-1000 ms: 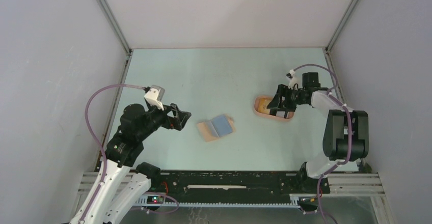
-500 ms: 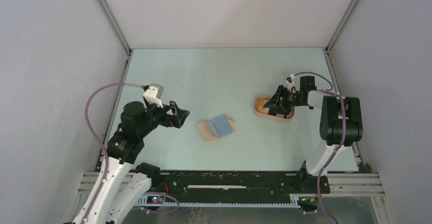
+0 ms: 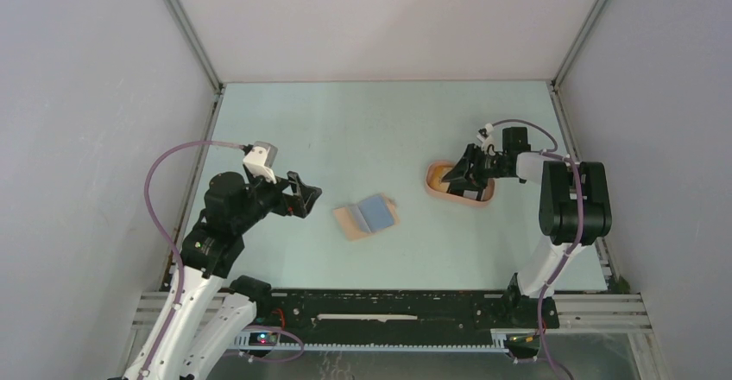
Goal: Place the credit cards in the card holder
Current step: Pick up the credit card from the storage box.
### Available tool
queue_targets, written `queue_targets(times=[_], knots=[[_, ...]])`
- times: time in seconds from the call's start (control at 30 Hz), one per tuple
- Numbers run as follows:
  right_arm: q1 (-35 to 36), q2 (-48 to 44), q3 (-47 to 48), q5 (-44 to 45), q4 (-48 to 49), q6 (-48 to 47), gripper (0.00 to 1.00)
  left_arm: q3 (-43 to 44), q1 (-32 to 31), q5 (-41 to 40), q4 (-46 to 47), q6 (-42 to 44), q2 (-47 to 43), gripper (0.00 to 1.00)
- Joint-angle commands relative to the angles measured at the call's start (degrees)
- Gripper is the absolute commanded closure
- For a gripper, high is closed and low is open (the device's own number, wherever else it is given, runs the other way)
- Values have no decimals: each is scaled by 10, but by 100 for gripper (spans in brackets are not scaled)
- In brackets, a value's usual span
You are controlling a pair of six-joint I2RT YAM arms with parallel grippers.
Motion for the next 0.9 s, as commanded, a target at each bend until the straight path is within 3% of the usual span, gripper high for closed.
queue_targets(times=[0.0, 0.87], knots=[[4, -5, 19, -53, 32, 27, 46, -8, 5, 11, 12, 6, -3, 0], [16, 48, 24, -46, 108, 108, 40, -9, 7, 3, 11, 6, 9, 0]])
